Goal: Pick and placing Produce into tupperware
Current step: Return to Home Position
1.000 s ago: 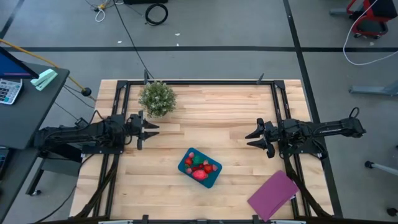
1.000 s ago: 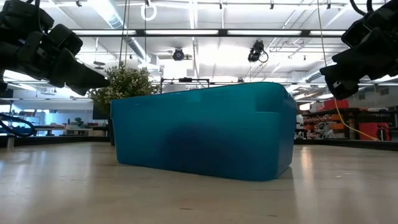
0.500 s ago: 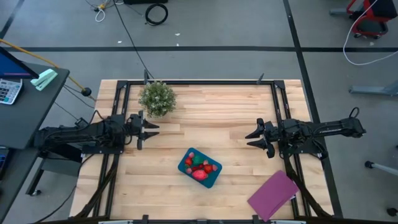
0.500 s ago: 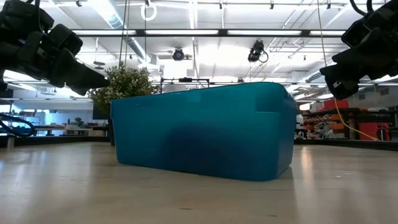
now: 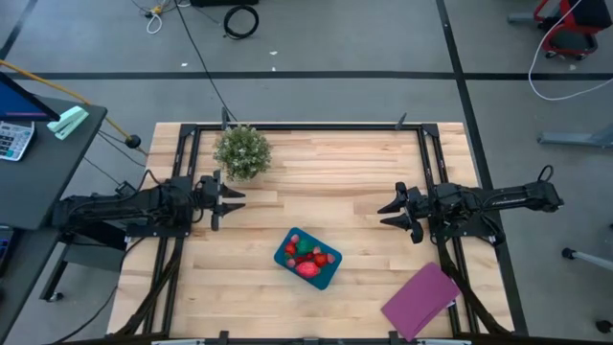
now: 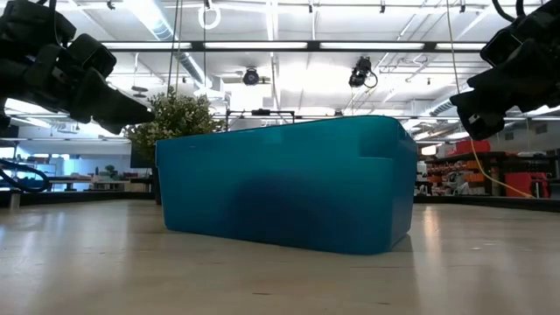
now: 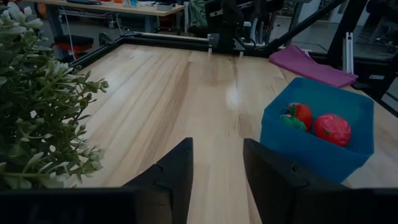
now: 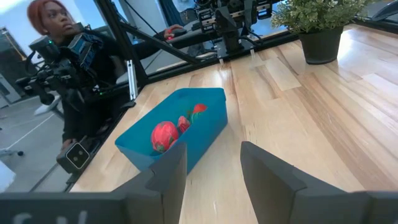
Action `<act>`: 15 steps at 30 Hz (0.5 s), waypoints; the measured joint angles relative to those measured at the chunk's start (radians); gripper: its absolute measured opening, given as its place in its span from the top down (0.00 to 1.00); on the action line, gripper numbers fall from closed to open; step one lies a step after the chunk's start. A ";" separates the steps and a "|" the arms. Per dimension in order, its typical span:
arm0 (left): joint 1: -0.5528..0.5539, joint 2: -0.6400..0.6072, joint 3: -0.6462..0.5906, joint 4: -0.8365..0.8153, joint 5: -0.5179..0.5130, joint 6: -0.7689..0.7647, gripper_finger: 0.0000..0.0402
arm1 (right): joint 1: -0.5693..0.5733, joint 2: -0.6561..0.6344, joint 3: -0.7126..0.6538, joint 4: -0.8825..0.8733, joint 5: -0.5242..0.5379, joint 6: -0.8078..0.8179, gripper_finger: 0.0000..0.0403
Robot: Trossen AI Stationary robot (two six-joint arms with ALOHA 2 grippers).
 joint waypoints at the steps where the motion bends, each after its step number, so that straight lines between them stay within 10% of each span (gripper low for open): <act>1: 0.000 0.000 0.000 0.000 0.000 0.000 0.63 | 0.000 0.000 0.000 0.000 0.000 0.000 0.60; 15: 0.000 0.000 0.000 0.000 0.000 0.000 0.66 | 0.000 0.000 0.000 0.000 0.000 0.000 0.60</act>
